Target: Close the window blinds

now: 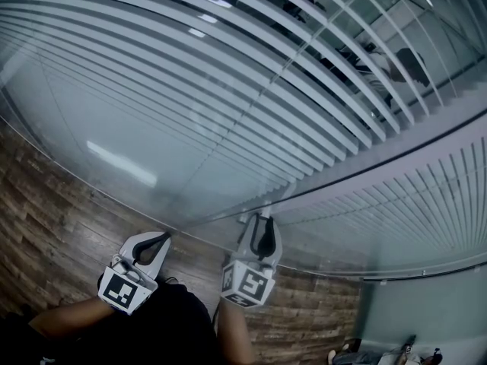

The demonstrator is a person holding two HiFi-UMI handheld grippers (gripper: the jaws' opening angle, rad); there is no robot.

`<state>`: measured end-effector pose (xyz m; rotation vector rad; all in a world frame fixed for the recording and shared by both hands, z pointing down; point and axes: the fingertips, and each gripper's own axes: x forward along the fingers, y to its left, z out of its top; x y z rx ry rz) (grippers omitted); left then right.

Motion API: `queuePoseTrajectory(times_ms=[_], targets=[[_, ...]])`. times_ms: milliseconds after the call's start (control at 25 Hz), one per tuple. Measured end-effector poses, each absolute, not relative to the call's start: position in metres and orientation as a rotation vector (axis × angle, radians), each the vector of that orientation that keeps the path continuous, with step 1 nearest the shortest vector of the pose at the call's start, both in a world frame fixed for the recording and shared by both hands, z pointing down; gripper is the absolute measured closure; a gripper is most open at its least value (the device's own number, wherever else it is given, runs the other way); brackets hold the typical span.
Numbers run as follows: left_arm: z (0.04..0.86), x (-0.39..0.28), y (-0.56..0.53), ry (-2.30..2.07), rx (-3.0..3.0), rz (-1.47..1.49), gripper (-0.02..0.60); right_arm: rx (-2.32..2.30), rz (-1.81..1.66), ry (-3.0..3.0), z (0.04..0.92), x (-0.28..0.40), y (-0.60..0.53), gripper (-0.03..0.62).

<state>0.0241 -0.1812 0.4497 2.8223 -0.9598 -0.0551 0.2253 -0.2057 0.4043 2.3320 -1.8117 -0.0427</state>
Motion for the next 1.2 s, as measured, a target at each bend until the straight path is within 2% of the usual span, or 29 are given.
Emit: queuePoseTrajectory(times_ms=[320, 600, 840, 1040, 1200], targets=[[0.447, 0.028, -0.181, -0.955, 2.825, -0.038, 0.580, 2.137, -0.170, -1.736, 0.403, 0.227, -0.211, 0.462], [0.448, 0.021, -0.180, -0.994, 2.800, -0.032, 0.580, 1.877, -0.464, -1.493, 0.404, 0.224, -0.216, 0.464], [0.448, 0.010, -0.157, -0.984, 2.899, -0.033, 0.580, 1.748, -0.576, -1.380, 0.410, 0.207, -0.200, 0.465], [0.450, 0.013, -0.153, -0.974, 2.879, -0.042, 0.580, 1.939, -0.351, -1.688, 0.411, 0.213, -0.199, 0.456], [0.448, 0.017, -0.156, -0.967, 2.867, -0.017, 0.580, 2.026, -0.233, -1.791, 0.410, 0.213, -0.201, 0.425]])
